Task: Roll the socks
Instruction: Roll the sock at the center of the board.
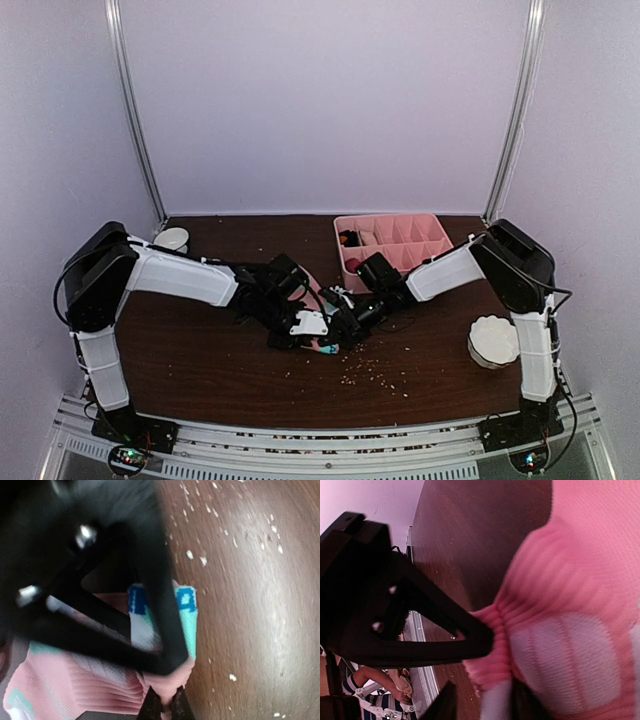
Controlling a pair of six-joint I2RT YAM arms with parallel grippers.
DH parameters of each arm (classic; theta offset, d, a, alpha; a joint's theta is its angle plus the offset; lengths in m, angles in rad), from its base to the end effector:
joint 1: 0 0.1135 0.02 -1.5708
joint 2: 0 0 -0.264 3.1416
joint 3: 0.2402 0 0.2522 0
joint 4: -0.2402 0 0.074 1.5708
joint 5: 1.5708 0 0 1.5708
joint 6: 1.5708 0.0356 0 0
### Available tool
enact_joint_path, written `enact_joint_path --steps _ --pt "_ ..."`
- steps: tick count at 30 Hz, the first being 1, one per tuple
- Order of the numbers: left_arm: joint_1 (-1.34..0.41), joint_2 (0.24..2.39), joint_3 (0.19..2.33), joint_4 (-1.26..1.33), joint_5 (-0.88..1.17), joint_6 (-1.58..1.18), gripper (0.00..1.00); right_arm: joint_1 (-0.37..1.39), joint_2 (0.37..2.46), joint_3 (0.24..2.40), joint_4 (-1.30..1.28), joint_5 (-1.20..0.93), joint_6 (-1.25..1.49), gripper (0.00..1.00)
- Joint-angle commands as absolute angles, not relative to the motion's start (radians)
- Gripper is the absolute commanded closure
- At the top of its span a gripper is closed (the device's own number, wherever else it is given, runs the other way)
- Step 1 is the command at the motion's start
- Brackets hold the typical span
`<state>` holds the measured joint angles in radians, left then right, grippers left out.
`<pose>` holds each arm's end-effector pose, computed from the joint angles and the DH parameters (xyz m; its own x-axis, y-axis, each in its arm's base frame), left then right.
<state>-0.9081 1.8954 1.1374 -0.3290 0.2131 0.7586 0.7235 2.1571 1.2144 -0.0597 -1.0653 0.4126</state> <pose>0.2241 -0.2994 0.1426 0.1764 0.8668 -0.4664 0.9778 -0.0999 0.1841 0.2849 0.2932 0.0936 -0.8487 -0.4906 -0.1974 -0.3637 0.2706 0.8913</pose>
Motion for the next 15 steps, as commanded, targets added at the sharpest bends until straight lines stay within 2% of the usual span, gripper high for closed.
enact_joint_path --steps 1,9,15 --pt "-0.893 2.017 1.209 -0.529 0.332 0.679 1.0 0.725 2.136 1.098 -0.17 -0.767 0.368 0.47" --pt "-0.821 2.059 1.244 -0.618 0.468 0.634 1.0 0.715 1.958 0.949 -0.107 -0.623 0.307 0.5" --pt "-0.794 2.082 1.324 -0.772 0.585 0.638 1.0 0.716 1.757 0.801 -0.001 -0.429 0.27 0.53"
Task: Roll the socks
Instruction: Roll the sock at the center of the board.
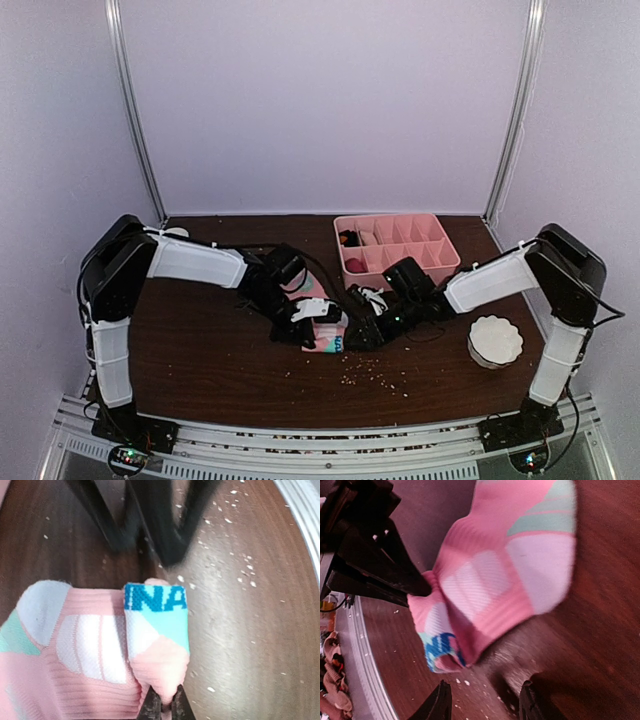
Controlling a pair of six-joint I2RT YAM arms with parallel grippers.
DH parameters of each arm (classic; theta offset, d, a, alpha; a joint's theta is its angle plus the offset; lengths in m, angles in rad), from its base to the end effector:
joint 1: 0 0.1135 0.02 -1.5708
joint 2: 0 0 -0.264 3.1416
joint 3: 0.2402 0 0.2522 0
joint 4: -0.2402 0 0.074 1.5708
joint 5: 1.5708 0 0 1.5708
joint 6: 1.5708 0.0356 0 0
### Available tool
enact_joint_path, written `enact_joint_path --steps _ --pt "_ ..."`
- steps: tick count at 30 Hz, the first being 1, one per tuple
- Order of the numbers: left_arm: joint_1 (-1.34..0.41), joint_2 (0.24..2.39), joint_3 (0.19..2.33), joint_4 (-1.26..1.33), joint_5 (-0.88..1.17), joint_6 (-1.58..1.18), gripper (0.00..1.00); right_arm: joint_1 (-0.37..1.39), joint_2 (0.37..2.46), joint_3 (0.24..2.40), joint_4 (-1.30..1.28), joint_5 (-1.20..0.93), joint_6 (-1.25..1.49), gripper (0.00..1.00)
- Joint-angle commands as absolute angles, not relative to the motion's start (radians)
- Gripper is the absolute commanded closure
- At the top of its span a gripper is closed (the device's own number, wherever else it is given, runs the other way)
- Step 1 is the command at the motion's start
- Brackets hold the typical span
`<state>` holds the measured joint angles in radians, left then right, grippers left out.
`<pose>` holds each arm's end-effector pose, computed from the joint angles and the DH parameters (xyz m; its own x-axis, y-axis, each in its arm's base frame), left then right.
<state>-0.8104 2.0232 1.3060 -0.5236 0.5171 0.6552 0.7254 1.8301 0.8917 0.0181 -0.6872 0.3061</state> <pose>0.2584 -0.2972 0.1359 -0.0660 0.8378 -0.5419 0.9842 -0.0347 -0.1734 0.2412 0.2440 0.1258 -0.8089 -0.4059 -0.4253 -0.5837 0.4676 0.6638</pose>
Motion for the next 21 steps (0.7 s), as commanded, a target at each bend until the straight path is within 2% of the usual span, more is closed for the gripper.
enact_joint_path --steps 1,5,6,7,8,11,12,17,21 --pt "-0.791 2.086 1.34 -0.81 0.607 0.638 1.0 0.716 1.723 0.779 0.018 -0.397 0.264 0.54" --pt "-0.775 2.105 1.393 -0.916 0.684 0.645 1.0 0.727 1.578 0.72 0.049 -0.167 0.234 0.54" --pt "-0.77 2.116 1.409 -0.939 0.699 0.642 1.0 0.733 1.535 0.71 0.048 -0.088 0.232 0.4" --pt "-0.764 2.132 1.427 -0.967 0.715 0.643 1.0 0.74 1.492 0.69 0.066 -0.035 0.22 0.03" --pt "-0.759 2.149 1.444 -0.988 0.731 0.644 1.0 0.743 1.454 0.679 0.08 0.004 0.207 0.0" --pt "-0.736 2.196 1.485 -1.019 0.771 0.644 1.0 0.737 1.398 0.654 0.123 0.175 0.27 0.0" --pt "-0.729 2.215 1.501 -1.031 0.778 0.644 1.0 0.725 1.404 0.678 0.062 0.21 0.343 0.01" --pt "-0.693 2.298 1.582 -1.079 0.803 0.625 1.0 0.655 1.411 0.588 0.265 -0.081 0.4 0.01" --pt "-0.681 2.333 1.613 -1.093 0.754 0.599 1.0 0.78 1.307 0.485 0.401 0.021 0.219 0.01"
